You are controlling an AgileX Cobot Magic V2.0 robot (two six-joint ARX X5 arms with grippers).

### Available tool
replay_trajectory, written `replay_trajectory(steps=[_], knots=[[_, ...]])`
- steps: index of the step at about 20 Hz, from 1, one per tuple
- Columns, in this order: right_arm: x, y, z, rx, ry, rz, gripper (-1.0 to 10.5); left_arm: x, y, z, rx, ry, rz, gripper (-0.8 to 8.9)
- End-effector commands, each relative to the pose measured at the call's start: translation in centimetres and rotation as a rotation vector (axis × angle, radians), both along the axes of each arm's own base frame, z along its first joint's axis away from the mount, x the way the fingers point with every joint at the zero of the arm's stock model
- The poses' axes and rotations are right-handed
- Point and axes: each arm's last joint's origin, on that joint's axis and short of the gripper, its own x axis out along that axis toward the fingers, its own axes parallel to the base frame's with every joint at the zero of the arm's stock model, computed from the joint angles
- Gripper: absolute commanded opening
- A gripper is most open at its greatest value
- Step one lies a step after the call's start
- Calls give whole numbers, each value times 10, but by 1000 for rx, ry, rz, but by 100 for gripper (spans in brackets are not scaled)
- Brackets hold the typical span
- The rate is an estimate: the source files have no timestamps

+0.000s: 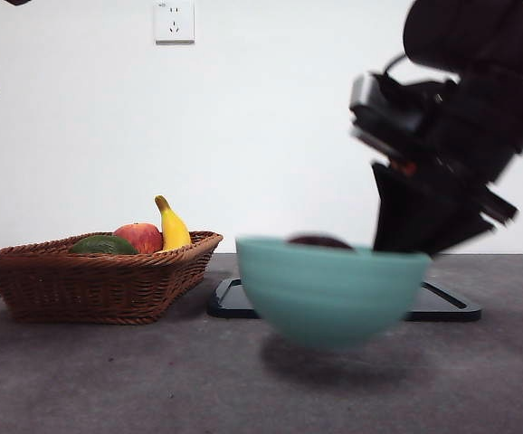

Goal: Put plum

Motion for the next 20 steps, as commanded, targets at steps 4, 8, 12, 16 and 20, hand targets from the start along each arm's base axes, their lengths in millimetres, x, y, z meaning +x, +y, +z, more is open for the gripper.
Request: replay_trajectory(steps=[4, 8, 12, 16, 20], knots=[[27, 2, 36, 10, -101, -75, 8, 1, -1, 2, -4, -21, -20, 405], [60, -2, 48, 12, -138, -116, 8, 1, -1, 2, -4, -20, -20, 405], [107, -3, 39, -35, -138, -168, 8, 1, -1, 2, -3, -19, -20, 405], [136, -9, 22, -68, -131, -204, 8, 1, -1, 2, -3, -18, -20, 405], [145, -11, 1, -93, -101, -203, 8, 1, -1, 2, -3, -19, -20, 405]])
